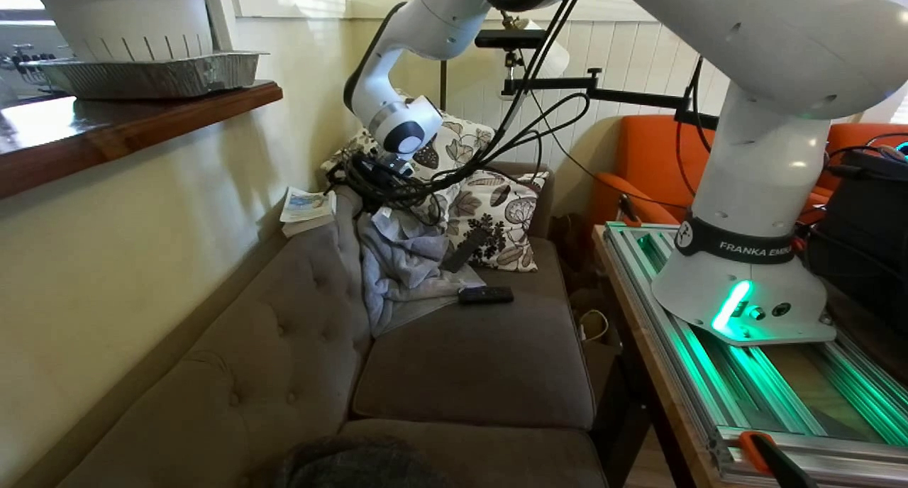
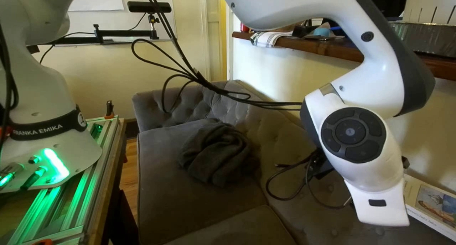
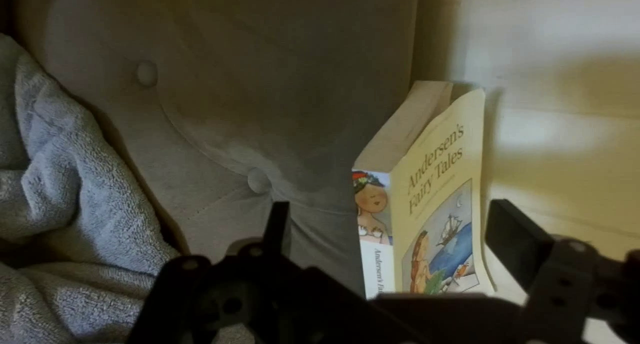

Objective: Put the book on the kitchen counter

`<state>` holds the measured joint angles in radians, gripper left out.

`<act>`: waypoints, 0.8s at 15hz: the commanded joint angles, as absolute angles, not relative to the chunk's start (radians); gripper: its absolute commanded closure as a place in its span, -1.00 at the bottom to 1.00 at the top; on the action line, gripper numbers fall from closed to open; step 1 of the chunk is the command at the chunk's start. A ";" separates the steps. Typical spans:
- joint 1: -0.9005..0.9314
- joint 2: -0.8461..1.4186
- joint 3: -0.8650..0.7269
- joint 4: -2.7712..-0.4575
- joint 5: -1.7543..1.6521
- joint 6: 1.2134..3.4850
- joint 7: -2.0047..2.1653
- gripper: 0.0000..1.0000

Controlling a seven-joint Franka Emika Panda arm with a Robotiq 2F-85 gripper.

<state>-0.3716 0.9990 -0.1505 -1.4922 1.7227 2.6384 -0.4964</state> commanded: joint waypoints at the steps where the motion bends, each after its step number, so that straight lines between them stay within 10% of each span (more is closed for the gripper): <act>1: -0.415 1.055 -0.120 -1.414 1.836 2.621 -0.569 -1.00; 9: -0.404 1.151 -0.148 -1.317 2.042 2.486 -0.653 -0.02; 12: -0.398 1.186 -0.153 -1.289 2.074 2.452 -0.654 -0.17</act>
<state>-0.4088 1.1308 -0.1361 -1.3527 2.0133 2.4880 -0.6383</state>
